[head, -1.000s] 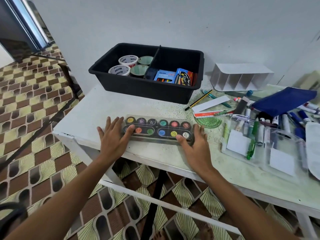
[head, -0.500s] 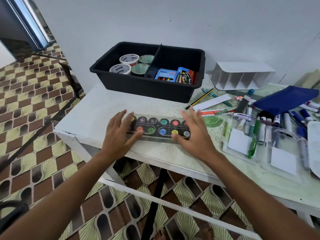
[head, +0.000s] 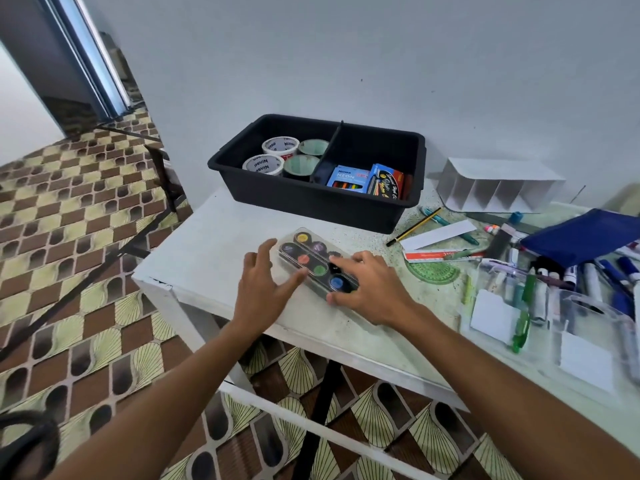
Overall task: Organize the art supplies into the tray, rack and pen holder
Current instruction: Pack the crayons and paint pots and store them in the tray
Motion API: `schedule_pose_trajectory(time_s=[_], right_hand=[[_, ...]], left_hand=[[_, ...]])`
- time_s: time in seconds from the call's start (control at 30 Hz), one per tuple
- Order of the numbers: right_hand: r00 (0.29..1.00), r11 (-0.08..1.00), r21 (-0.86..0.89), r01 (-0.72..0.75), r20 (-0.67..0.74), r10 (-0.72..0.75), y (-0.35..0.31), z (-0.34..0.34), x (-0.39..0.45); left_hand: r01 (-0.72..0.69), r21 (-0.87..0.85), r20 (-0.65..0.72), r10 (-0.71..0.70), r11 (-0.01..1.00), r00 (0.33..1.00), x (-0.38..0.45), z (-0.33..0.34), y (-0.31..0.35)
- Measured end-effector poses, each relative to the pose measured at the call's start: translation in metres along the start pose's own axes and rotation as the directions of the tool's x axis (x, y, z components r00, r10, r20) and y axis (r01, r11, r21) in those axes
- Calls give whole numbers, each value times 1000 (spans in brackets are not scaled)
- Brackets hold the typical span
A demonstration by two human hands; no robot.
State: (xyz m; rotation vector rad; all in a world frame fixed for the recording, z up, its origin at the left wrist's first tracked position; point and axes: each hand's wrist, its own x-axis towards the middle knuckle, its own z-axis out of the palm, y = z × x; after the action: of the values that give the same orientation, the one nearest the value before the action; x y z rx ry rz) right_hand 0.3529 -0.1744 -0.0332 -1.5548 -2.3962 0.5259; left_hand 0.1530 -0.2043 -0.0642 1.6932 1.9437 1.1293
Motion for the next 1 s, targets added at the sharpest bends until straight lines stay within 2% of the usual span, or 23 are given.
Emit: schedule_pose_trajectory(time_s=[0.1,0.2,0.23,0.3,0.37,0.43,0.53,0.63,0.83,0.93,1.0], right_hand=[[996,990,131,-50,-66,59,-7,-1,-6],[990,980,189,-61,-111,84,-17,-9,-8],[990,980,190,-61,-117,84,-21,-11,-9],[992,983,173,-55,-103,73,-29,-19,-12],[996,983,182,-30,-80,45,-34,-30,-14],[998,951,310,-14,-58,34,-38,-49,-15],[998,818,574,-39,62,5,-31,-80,-4],[984,674,736,-63,157,-79,-17,-101,15],[945,407,898,-167,263,-193,23,-133,67],[945,368,912,-180,264,-192,40,-151,93],[964,314,933,-175,228,-140,49,-159,110]], left_hand=[[195,-221,145,-165,956,975,-3,-4,23],[418,-539,386,-226,731,894,-3,-8,46],[439,-606,406,-217,663,888,-2,-10,51],[422,-671,386,-199,609,901,0,-16,59],[395,-702,361,-182,593,915,2,-23,65],[398,-715,362,-182,575,914,5,-32,69],[387,-702,376,-151,598,914,21,-45,75],[367,-678,398,-102,637,912,45,-51,87],[381,-667,463,-45,640,885,118,-38,112],[390,-641,506,-18,661,862,159,-26,124],[381,-620,516,-9,686,857,184,-18,134]])
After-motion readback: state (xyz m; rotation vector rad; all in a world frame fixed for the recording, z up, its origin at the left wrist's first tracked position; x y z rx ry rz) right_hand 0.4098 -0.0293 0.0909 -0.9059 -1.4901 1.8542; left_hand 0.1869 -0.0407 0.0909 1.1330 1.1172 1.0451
